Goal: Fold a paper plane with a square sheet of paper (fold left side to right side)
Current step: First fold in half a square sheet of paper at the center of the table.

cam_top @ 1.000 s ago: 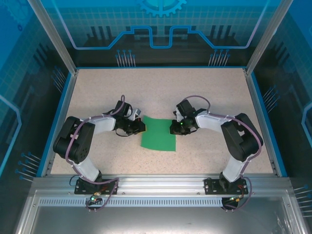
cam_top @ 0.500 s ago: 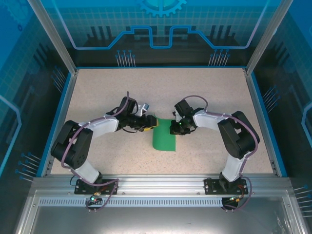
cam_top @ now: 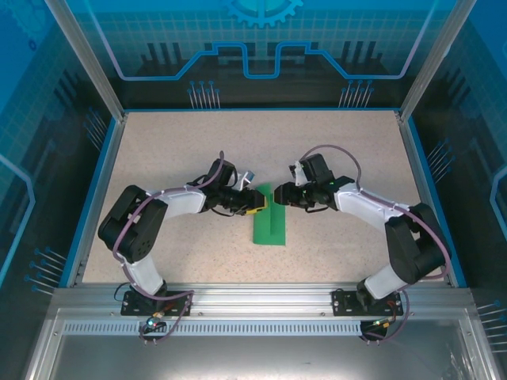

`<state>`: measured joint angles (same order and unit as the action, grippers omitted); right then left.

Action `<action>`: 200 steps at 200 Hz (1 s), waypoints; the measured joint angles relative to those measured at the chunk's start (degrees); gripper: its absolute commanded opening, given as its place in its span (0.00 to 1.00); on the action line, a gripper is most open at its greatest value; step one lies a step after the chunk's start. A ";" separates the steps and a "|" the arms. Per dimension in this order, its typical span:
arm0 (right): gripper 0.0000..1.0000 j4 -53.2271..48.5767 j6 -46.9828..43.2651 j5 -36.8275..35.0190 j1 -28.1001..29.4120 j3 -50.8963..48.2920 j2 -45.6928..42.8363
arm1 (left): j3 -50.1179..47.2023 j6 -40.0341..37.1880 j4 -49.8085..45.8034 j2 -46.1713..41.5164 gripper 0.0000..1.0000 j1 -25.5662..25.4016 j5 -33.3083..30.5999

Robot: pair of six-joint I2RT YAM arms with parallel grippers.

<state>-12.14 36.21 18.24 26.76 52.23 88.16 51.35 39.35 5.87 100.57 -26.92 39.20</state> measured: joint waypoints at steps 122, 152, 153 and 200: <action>0.03 4.52 3.93 7.98 1.73 0.20 8.31 | 0.00 -0.52 -1.31 -0.13 0.28 0.00 -2.54; 0.04 -0.24 1.60 3.63 1.73 1.49 8.31 | 0.00 -1.33 -4.55 -2.05 0.38 0.00 -5.62; 0.04 -0.37 1.51 3.50 1.73 1.51 8.31 | 0.00 -1.53 -4.79 -2.21 0.39 0.00 -5.84; 0.05 -4.35 -0.48 -1.03 1.73 1.81 8.79 | 0.00 -2.86 -9.81 -4.63 0.49 -0.11 -11.08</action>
<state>-16.49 35.73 17.21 28.49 54.04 96.95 51.35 36.49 -3.95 95.94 -27.03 28.12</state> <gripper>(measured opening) 0.053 0.482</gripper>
